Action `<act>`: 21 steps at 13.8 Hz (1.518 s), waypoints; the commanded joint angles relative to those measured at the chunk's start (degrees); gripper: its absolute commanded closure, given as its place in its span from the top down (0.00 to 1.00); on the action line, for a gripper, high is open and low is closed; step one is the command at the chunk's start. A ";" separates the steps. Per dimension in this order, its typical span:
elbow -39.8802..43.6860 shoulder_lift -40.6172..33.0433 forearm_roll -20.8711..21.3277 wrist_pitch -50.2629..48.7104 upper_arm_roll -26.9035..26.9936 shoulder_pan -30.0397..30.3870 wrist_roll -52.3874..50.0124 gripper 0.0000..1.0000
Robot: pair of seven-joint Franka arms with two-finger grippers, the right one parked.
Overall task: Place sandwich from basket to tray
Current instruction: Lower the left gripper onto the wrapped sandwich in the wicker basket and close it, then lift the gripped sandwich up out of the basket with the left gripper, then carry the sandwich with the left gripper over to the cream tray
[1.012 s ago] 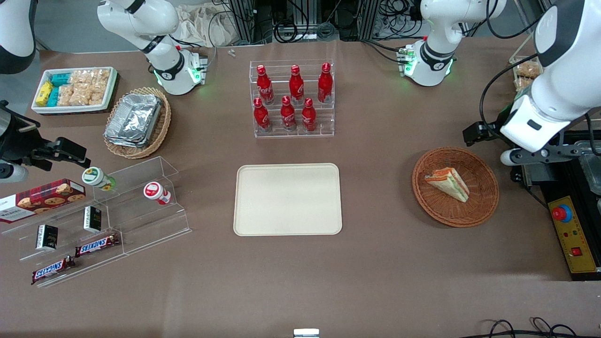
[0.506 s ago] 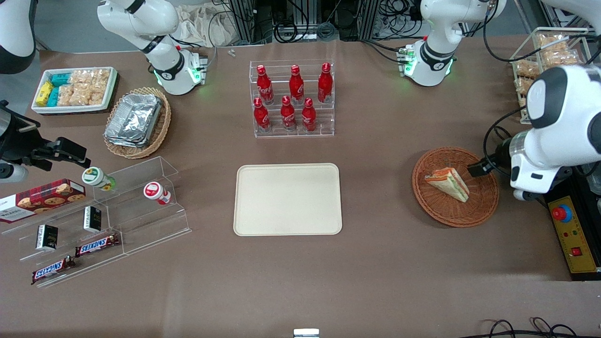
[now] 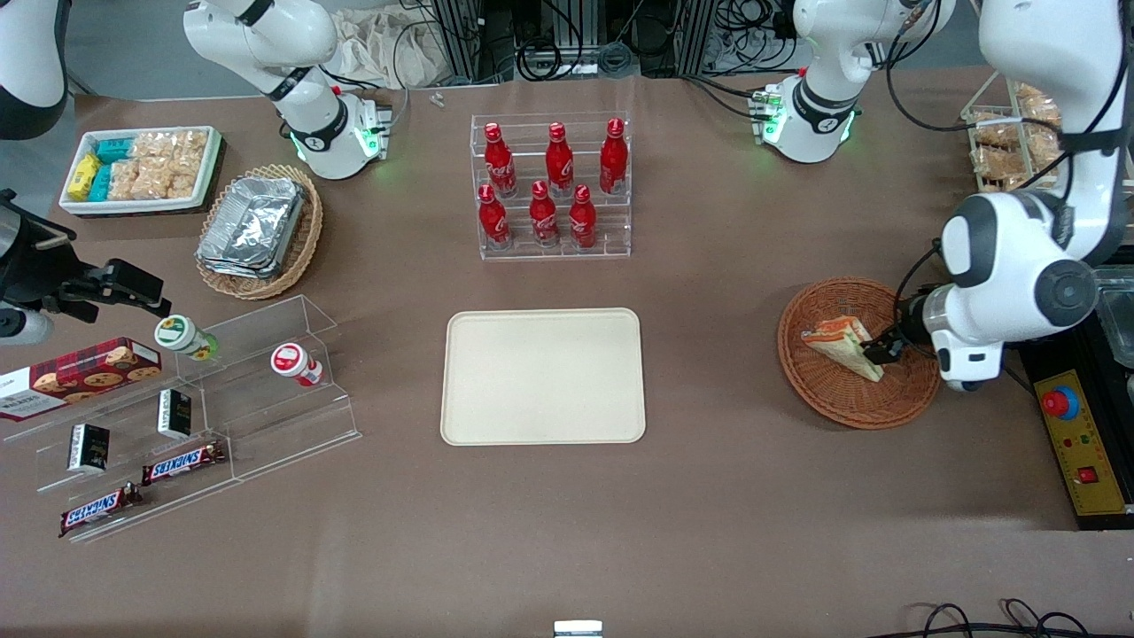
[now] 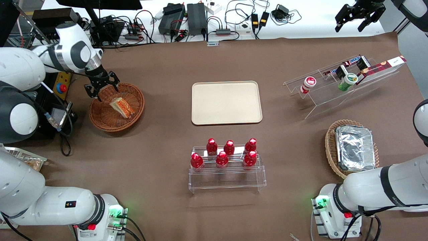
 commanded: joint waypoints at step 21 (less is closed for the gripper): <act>14.74 -7.49 0.10 -21.32 -14.55 -1.90 26.18 0.00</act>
